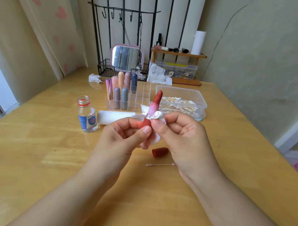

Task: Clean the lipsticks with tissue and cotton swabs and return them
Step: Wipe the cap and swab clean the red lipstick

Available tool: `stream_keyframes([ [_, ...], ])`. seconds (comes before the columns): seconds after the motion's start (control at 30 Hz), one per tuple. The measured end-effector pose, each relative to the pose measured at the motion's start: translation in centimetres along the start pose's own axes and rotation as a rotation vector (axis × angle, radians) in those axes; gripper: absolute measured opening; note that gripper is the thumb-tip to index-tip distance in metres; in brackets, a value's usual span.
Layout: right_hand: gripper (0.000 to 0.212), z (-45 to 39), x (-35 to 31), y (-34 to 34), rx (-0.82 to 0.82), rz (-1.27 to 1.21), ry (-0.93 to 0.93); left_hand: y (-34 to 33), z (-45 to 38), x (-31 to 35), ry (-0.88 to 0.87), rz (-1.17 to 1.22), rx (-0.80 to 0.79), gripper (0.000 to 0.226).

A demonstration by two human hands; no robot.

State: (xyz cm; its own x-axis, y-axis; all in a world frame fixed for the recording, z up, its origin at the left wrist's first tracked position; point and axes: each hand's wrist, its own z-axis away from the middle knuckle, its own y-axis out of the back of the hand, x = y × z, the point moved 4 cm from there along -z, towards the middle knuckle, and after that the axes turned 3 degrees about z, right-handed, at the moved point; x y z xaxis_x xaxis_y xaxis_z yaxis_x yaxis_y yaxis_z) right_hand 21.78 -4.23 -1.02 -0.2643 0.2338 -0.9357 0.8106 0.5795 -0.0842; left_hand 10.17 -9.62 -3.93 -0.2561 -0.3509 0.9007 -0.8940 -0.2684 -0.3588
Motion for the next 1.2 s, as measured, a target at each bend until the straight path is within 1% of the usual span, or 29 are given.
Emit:
stream_keyframes([
  [0.07,0.014,0.1,-0.2,0.1,0.025,0.072,0.002,0.2,0.0,-0.2,0.004,-0.03,0.03,0.023],
  [0.2,0.012,-0.5,0.2,1.3,0.105,0.153,-0.052,0.6,-0.3,-0.2,-0.02,-0.126,0.055,0.028],
  [0.33,0.015,-1.4,0.6,3.7,0.195,0.367,-0.07,1.9,-1.1,-0.9,-0.01,-0.185,0.123,0.014],
  [0.4,0.014,-1.8,0.4,4.8,0.232,0.461,-0.039,2.4,-1.4,-1.3,-0.027,-0.292,0.114,0.013],
  [0.53,0.015,-2.2,0.4,5.9,0.266,0.639,-0.003,3.5,-1.8,-2.4,-0.015,-0.647,0.093,0.005],
  [0.63,0.015,-2.2,0.5,5.9,0.257,0.667,-0.002,3.8,-2.2,-2.7,0.009,-0.877,0.118,0.011],
  [0.7,0.015,-2.2,0.6,5.7,0.235,0.679,-0.001,3.6,-2.3,-2.6,0.015,-0.989,0.121,0.015],
  [0.8,0.017,-2.2,0.5,5.6,0.215,0.677,0.006,3.1,-2.4,-2.7,0.013,-1.102,0.085,0.01],
  [1.03,0.018,-2.1,0.2,5.6,0.19,0.678,0.011,3.1,-2.7,-3.2,0.046,-1.202,0.084,0.011],
  [1.2,0.014,-2.1,0.2,5.7,0.19,0.692,-0.004,3.1,-2.7,-3.2,0.006,-1.278,0.092,0.016],
])
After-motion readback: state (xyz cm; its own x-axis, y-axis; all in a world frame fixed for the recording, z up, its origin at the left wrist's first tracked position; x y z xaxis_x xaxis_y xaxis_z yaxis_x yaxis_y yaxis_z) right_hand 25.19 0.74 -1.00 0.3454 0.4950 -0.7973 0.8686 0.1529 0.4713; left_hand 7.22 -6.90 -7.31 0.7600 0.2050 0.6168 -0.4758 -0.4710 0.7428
